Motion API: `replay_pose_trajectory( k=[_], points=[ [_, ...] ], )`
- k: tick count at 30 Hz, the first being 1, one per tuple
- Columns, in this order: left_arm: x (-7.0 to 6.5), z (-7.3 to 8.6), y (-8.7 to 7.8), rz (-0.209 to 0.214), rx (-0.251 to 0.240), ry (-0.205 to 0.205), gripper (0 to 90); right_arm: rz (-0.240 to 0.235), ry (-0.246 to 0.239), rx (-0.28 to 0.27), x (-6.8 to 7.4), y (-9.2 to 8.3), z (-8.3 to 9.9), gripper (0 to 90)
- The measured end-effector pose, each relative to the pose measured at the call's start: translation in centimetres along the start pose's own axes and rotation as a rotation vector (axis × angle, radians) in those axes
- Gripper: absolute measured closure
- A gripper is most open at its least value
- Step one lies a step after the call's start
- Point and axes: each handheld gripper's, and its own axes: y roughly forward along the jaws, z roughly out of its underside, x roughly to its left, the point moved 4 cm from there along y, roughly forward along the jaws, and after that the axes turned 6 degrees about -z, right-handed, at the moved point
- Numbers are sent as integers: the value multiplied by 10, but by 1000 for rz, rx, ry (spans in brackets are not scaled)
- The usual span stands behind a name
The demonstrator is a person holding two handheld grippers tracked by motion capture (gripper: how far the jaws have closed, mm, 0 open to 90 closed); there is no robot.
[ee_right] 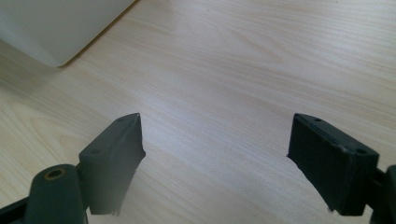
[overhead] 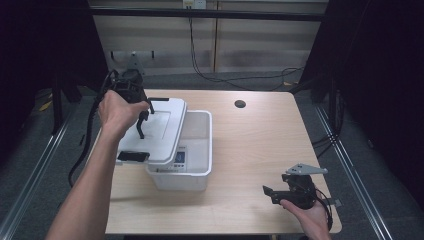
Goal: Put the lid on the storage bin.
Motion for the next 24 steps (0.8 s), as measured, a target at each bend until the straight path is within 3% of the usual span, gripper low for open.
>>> replay_pose_trajectory(
  k=[3,6,12,17,19,24],
  points=[
    [-4,0,2,-4,-29,-33,848,0,-4,2,0,1,0,174],
    [-12,0,6,11,-28,-49,848,1,4,5,0,1,0,174],
    [-21,1,11,1,2,-35,849,-3,-6,3,0,1,0,174],
    [-28,0,12,0,3,-49,849,-6,0,5,0,1,0,174],
    [-29,-2,9,3,-33,-67,849,-7,2,3,0,1,0,174],
    [-33,-3,8,16,-35,-72,848,-11,-1,2,-1,1,0,174]
  ],
)
